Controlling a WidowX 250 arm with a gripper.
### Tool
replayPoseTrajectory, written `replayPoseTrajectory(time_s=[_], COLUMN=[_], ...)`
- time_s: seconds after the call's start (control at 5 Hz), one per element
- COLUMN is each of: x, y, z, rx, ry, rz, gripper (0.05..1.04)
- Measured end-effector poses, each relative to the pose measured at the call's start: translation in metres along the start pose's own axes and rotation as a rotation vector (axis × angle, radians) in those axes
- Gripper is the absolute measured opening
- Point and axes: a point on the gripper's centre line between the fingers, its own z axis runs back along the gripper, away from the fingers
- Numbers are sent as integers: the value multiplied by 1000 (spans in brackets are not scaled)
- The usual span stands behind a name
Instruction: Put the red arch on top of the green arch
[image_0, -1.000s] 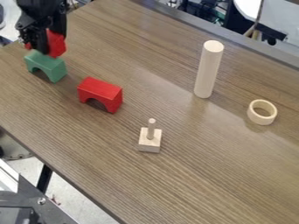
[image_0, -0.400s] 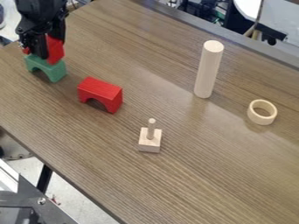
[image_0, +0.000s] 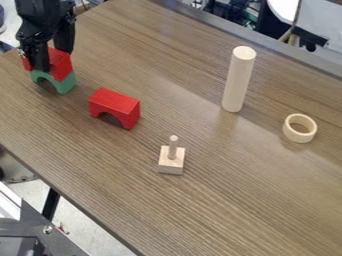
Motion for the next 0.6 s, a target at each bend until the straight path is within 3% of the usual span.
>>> replayPoseTrajectory(time_s=[0.2,0.6], x=[-3,1], y=[-2,-25], z=[1,51], rx=[-9,-172], ry=[18,14], rz=[-3,-14], gripper=[1003,999])
